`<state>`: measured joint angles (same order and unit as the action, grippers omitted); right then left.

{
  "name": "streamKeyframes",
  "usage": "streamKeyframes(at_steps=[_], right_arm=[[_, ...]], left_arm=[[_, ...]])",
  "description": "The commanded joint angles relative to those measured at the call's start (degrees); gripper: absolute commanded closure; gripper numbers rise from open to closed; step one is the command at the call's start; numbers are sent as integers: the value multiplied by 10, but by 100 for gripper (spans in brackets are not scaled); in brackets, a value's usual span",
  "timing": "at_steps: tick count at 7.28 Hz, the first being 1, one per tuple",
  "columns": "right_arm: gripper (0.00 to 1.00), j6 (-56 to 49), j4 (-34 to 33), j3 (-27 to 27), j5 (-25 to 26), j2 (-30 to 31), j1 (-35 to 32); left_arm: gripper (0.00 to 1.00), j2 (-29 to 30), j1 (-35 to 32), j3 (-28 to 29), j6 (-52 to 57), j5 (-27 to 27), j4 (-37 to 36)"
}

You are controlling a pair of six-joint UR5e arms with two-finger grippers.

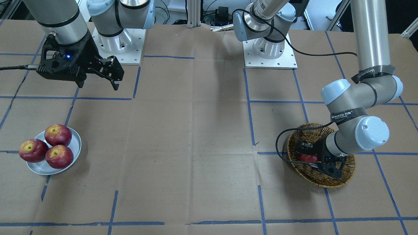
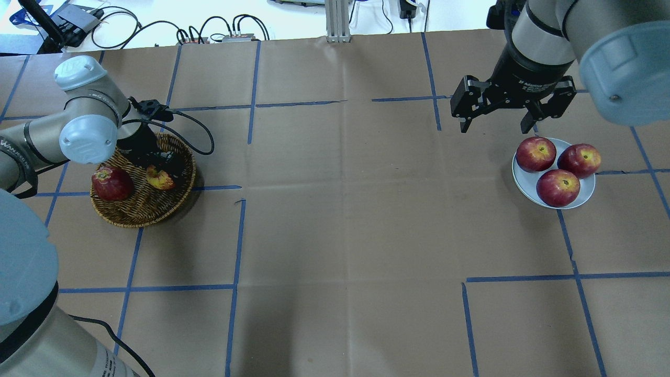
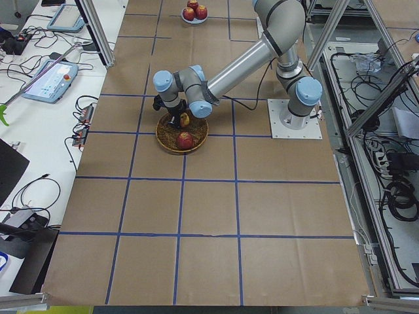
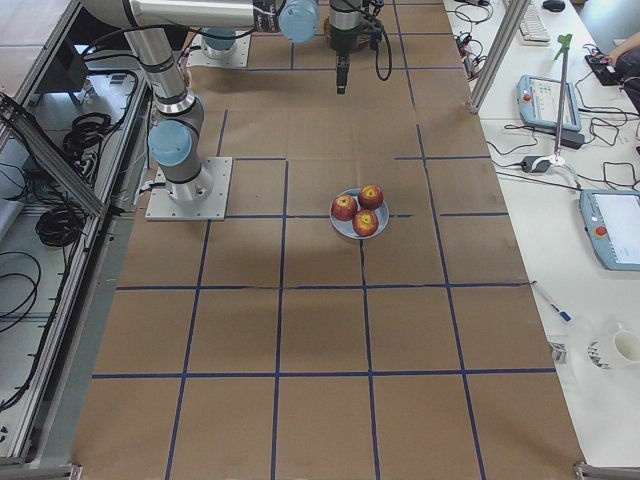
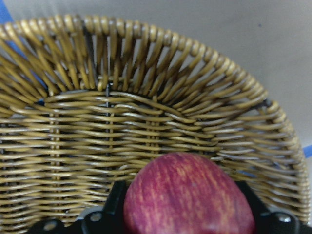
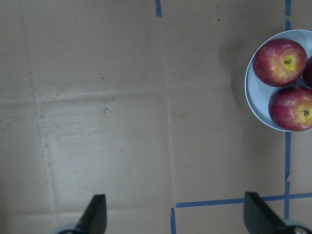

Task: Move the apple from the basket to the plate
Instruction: 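Close the left gripper on the apple and lift it from the basket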

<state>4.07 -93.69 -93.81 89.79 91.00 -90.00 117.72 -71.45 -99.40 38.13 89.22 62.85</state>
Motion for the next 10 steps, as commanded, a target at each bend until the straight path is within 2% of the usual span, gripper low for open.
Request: streamKeyframes(at_steps=[1,2,3,5,7,9,10], right_arm=[[0,1,0,-1,0,1,0],[0,1,0,0,0,1,0],[0,1,0,-1,0,0,0],[0,0,0,0,0,0,0],[0,1,0,0,0,0,0],[0,1,0,0,0,1,0],[0,-1,0,0,0,0,0]], left_arm=[[61,-14,-8,12,-1,2,10],[61,-38,-29,24,-5,1,38],[61,-63,-76,52,-81,6,77],[61,-60,-188,102,-259,7,106],[61,-29,-283,128,-406,-1,97],[61,27,-350,180,-457,3,81],[61,52,-367,182,-460,1,66]])
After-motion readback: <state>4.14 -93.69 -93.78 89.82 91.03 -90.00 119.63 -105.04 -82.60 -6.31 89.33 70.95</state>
